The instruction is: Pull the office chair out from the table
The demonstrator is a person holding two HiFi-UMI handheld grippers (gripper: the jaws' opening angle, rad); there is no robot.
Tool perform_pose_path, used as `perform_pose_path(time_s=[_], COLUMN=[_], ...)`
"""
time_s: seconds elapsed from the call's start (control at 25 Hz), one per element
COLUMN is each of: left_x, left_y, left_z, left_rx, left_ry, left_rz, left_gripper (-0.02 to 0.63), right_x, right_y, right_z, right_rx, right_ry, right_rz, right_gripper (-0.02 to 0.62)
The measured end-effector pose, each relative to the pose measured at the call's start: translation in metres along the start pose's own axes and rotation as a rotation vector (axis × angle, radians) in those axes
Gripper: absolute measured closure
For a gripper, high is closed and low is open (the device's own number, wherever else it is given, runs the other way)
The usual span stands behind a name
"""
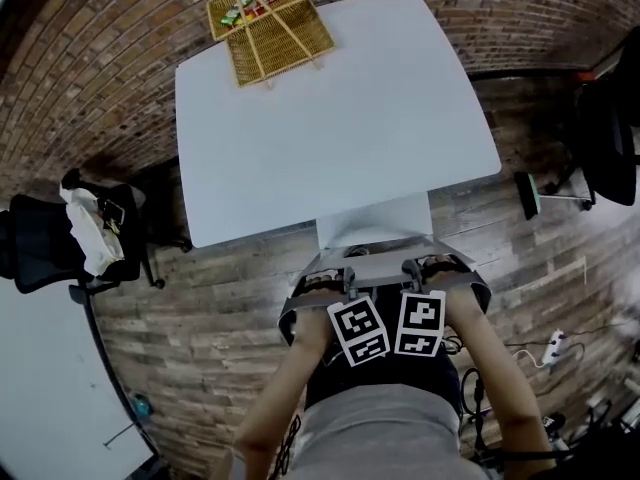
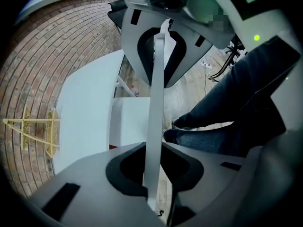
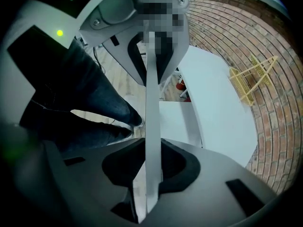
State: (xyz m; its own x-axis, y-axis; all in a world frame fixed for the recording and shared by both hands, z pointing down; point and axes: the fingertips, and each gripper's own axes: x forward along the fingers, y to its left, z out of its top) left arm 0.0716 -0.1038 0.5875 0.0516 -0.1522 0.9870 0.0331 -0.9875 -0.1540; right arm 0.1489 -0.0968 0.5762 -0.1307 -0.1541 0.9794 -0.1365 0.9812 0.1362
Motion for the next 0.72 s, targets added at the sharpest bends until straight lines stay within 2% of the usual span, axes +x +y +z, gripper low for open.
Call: perform_pose_path(time_s=[0.4, 0.72], left_x=[-0.008, -0.011], left_y=[-0.046, -0.078], left_z=[-0.002, -0.004], left_rx=[-0.071, -0.069], left_ry=[0.018, 0.027], left_rz=[0.016, 0.018], left_gripper=[0.521, 0.522], right_x=[-0.007, -0.009], right_y=[0.043, 0.073], right_z=[-0.001, -0.001], right_rx=[-0.056, -0.063], right_ry=[-0.015, -0.031], right_rz=[0.019, 0.017], right_gripper=[0.512, 0.512])
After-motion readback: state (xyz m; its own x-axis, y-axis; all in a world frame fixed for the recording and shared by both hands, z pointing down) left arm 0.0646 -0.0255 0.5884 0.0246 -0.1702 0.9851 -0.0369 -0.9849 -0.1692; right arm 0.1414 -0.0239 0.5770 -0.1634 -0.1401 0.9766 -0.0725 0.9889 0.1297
